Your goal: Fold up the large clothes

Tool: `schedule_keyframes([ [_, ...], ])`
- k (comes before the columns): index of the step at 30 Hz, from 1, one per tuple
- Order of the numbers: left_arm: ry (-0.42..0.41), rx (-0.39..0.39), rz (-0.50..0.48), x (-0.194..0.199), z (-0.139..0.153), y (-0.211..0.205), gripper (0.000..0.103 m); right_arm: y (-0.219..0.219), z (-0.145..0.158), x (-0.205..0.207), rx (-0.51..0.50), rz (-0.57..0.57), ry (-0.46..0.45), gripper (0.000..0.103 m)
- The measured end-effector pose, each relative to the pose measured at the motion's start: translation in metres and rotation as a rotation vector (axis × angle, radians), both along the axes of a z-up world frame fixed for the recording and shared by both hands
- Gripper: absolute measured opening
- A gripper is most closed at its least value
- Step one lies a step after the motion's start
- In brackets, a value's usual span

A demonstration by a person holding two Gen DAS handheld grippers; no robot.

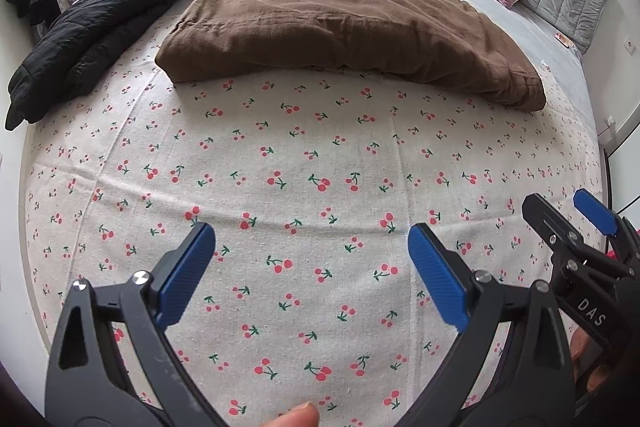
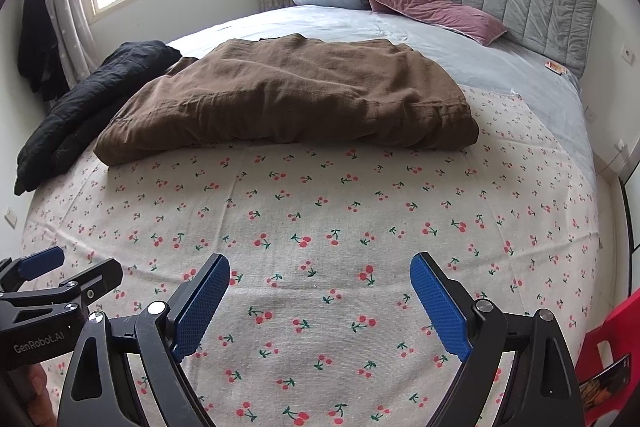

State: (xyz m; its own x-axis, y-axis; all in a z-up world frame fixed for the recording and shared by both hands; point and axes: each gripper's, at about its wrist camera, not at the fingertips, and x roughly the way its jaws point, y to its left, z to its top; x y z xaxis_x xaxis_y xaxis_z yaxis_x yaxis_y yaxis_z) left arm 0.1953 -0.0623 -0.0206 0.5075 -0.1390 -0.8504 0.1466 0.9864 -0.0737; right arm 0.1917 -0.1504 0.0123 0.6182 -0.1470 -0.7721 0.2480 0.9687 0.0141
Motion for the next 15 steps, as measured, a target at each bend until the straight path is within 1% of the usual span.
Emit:
schedule_keyframes([
  [15,-0.002,-0.005,0.007,0.0013,0.0015,0.0044,0.097,-0.0035,-0.0005,-0.0002,0.011,-0.011,0.004,0.093],
])
